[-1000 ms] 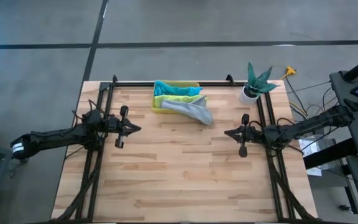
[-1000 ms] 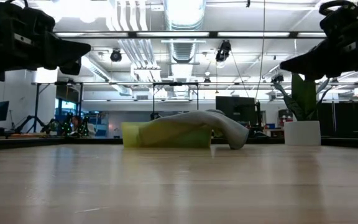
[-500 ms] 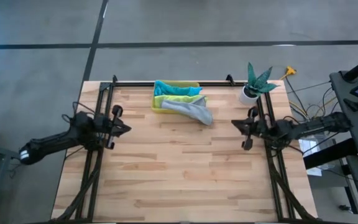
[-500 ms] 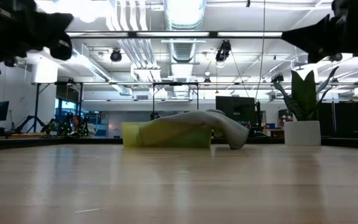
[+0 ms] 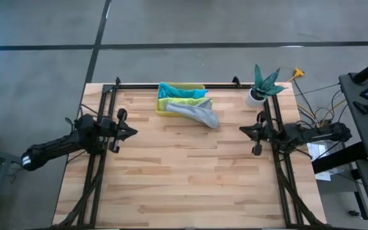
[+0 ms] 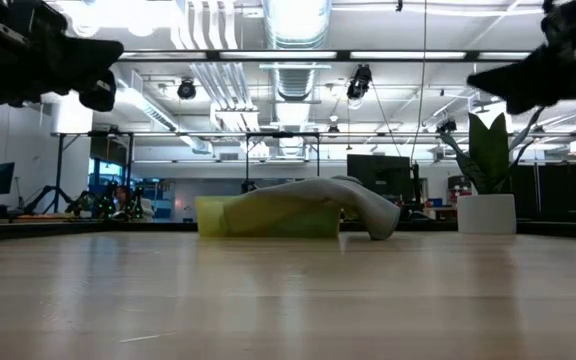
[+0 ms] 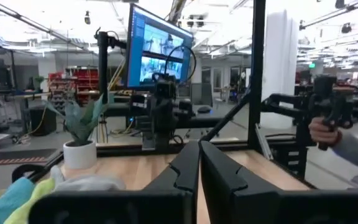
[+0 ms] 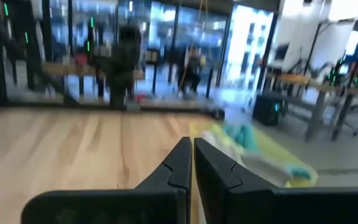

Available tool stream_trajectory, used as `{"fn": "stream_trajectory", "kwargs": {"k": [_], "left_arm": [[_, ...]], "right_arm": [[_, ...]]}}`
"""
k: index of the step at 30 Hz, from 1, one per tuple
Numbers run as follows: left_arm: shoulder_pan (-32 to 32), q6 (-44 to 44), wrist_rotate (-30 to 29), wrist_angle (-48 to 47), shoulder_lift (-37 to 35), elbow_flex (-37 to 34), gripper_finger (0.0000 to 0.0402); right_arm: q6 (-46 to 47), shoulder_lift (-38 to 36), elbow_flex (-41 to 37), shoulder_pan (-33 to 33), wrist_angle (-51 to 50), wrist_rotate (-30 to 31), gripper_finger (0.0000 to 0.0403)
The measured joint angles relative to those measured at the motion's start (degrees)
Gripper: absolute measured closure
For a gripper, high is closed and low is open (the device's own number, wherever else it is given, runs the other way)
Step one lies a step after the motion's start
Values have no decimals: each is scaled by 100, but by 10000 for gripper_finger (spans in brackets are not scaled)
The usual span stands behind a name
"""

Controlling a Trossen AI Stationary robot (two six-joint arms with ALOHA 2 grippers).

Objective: Roll microfiber towels into tight, uniform cylinder then place into a basket
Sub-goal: Return to Home Position

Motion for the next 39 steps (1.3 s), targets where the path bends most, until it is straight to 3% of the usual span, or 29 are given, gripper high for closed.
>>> {"fn": "stream_trajectory", "kwargs": {"k": [17, 39], "left_arm": [[0, 32, -7, 56, 1195, -4, 401], [-2, 34, -13, 51, 1727, -7, 401]], "right_arm": [[401, 258, -4, 0, -264, -7, 390], [433, 258, -4, 0, -260, -7, 390]]}}
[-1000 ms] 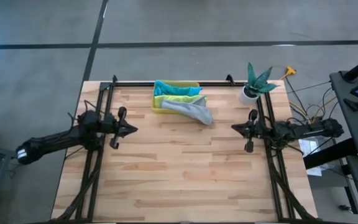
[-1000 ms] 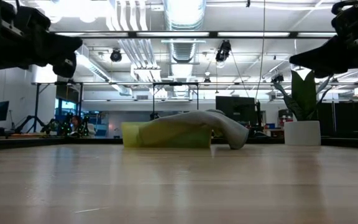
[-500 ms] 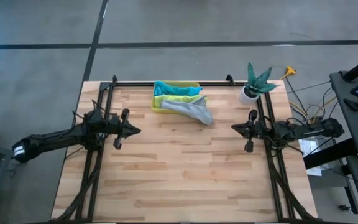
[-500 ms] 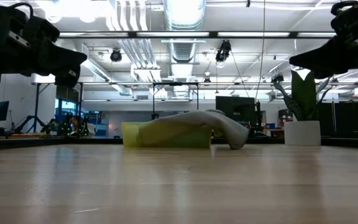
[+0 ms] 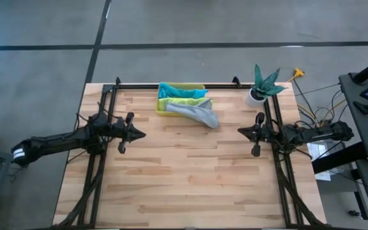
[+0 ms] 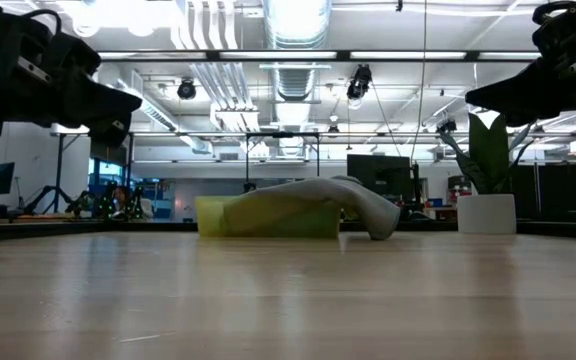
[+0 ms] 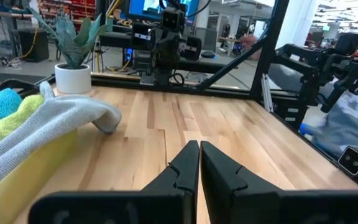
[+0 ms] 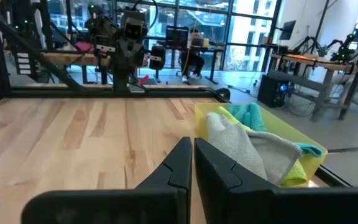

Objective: Roll microfiber towels into tight, uniform cylinder then place into a basket
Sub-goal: Return to Home Position

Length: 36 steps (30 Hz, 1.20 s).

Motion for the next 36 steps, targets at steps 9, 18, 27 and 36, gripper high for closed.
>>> {"fn": "stream_trajectory", "kwargs": {"k": [9, 18, 27, 36], "left_arm": [[0, 0, 0, 2, 131, 0, 401], [1, 0, 0, 2, 255, 0, 401], [0, 0, 0, 2, 405, 0, 401], [0, 0, 0, 2, 578, 11, 401]], "right_arm": [[0, 0, 0, 0, 0, 0, 390], [0, 0, 0, 0, 0, 0, 390], [0, 0, 0, 0, 0, 0, 390], [0, 0, 0, 0, 0, 0, 390]]}}
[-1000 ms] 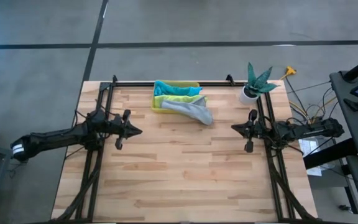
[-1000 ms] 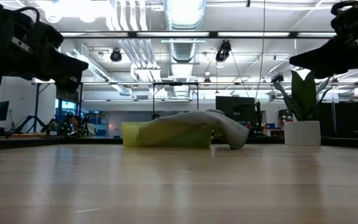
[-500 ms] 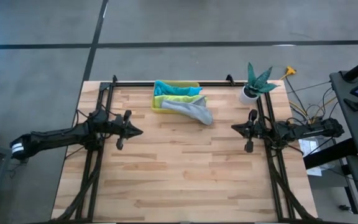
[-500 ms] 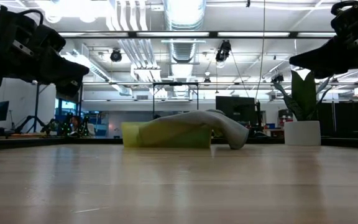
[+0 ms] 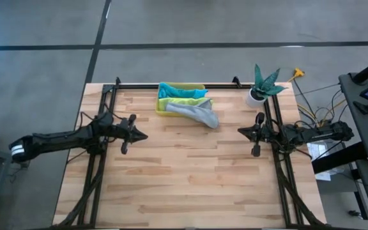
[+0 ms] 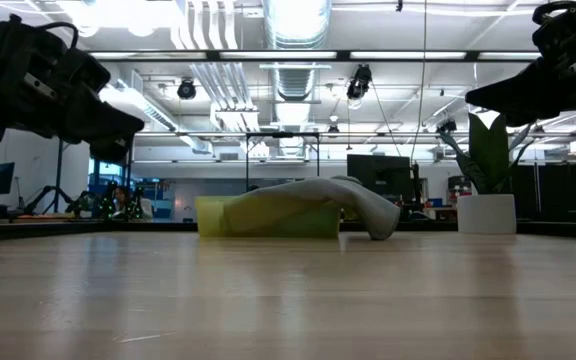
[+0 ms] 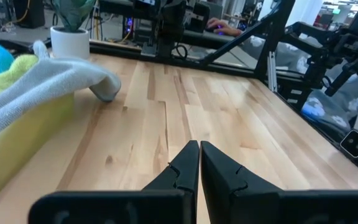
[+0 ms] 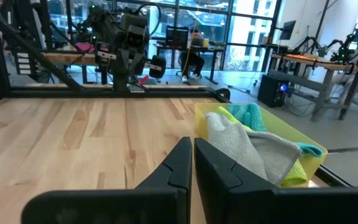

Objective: Roll microfiber towels into tight, uniform cylinder then place into a basket
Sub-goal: Return to Home Position

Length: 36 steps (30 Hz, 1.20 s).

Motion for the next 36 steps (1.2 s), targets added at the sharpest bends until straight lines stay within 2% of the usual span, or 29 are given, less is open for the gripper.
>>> {"fn": "stream_trajectory", "kwargs": {"k": [16, 36], "left_arm": [[0, 0, 0, 7, 414, 2, 401], [0, 0, 0, 3, 1424, 2, 401]], "right_arm": [[0, 0, 0, 0, 0, 0, 390], [0, 0, 0, 0, 0, 0, 390]]}}
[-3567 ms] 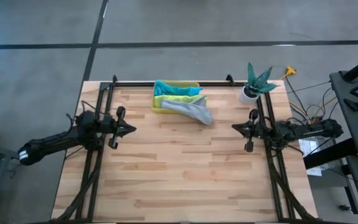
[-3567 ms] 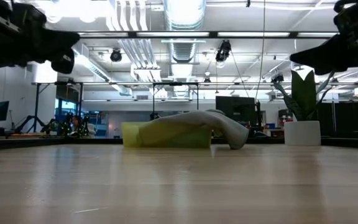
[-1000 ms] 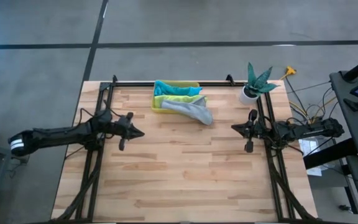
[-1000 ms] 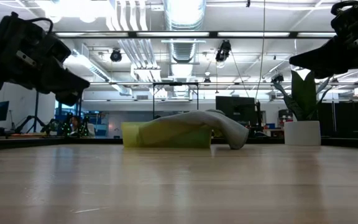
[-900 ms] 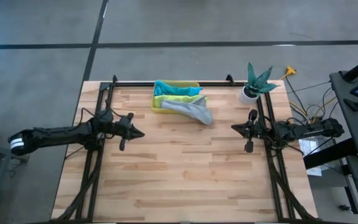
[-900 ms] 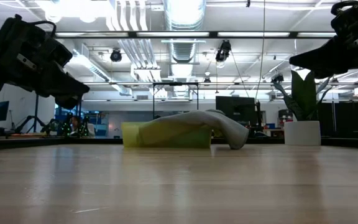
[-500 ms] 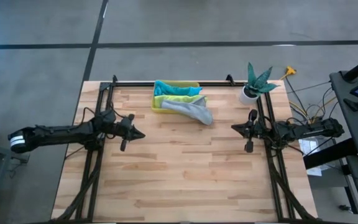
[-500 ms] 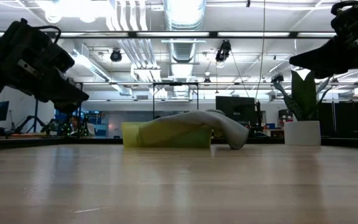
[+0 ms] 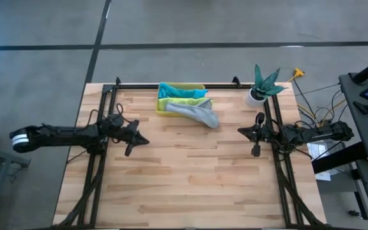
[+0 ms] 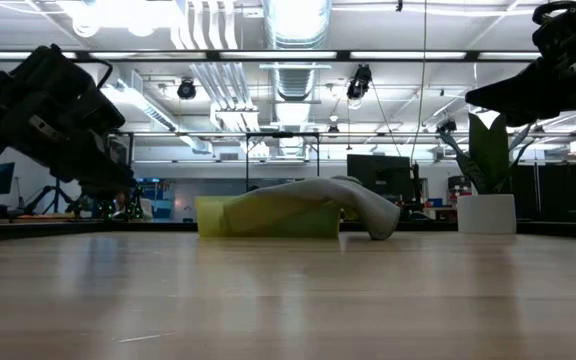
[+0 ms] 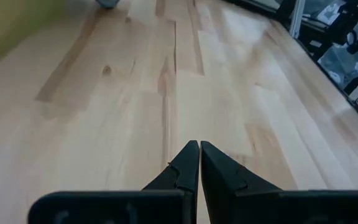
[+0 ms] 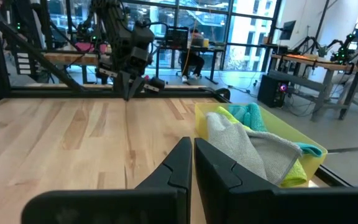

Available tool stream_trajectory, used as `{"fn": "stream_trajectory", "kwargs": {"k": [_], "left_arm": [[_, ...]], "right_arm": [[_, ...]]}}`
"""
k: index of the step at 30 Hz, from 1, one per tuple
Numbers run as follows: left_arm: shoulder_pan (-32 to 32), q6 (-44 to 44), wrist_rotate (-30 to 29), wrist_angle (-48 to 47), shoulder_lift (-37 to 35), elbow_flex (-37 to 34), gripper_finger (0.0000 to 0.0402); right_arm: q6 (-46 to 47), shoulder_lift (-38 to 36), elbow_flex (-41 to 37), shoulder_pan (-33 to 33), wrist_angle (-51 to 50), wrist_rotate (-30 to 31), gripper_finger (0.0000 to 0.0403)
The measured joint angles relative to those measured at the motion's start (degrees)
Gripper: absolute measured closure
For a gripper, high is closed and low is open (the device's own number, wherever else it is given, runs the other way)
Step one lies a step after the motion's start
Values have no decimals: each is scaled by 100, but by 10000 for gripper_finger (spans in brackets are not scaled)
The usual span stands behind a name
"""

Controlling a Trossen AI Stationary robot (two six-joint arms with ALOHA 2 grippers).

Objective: Roll microfiber towels into tight, uniform cylinder then place into a basket
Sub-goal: Return to Home Position

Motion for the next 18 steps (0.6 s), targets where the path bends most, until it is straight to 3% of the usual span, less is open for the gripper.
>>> {"fn": "stream_trajectory", "kwargs": {"k": [18], "left_arm": [[1, 0, -2, 1, 1240, 0, 401]], "right_arm": [[0, 0, 0, 0, 2, 0, 390]]}}
